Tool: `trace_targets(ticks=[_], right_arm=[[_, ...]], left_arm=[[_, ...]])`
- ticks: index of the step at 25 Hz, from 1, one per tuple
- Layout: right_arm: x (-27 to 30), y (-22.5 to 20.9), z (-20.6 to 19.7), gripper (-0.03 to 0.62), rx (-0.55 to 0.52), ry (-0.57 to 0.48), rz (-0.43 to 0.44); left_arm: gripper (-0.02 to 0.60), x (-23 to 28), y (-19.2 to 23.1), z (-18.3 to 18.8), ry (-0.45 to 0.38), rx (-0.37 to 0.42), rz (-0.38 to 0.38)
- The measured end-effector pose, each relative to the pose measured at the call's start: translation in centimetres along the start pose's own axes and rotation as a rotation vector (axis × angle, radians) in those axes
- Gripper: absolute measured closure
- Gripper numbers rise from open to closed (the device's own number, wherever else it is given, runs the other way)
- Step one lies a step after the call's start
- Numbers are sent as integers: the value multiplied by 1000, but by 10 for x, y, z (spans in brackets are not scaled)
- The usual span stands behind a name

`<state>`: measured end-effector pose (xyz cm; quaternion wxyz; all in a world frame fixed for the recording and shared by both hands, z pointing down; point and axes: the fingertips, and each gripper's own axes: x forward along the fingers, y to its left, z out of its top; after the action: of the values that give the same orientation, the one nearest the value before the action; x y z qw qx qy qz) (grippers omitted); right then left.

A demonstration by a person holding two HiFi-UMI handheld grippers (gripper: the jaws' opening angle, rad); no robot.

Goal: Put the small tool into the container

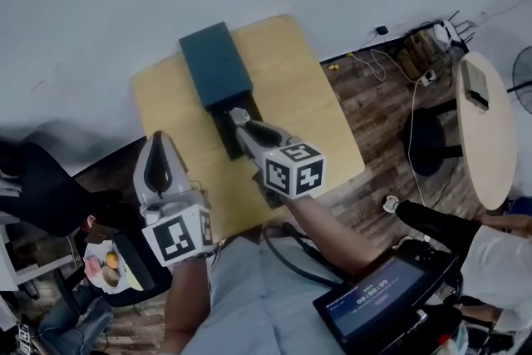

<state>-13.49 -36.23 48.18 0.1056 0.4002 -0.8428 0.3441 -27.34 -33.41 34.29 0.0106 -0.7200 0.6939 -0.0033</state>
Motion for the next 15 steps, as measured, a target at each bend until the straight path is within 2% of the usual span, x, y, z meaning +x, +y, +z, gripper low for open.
trace_targets(ticks=[3,8,12,15], right_arm=[[-35,18,36,534,-107,-96,9],[-96,40,90,592,-334,-295,-62],[-124,52,113,592,-451,-392,-88],[-135,59,117,592,-494,-432,-94]], left_arm=[[571,-7,-28,24,-46,-2,-23],[571,-13,-65,57,-122,21,-72],[571,-16,-80,77,-165,47,-84],[571,-19,-84,84,-174,49,-79]])
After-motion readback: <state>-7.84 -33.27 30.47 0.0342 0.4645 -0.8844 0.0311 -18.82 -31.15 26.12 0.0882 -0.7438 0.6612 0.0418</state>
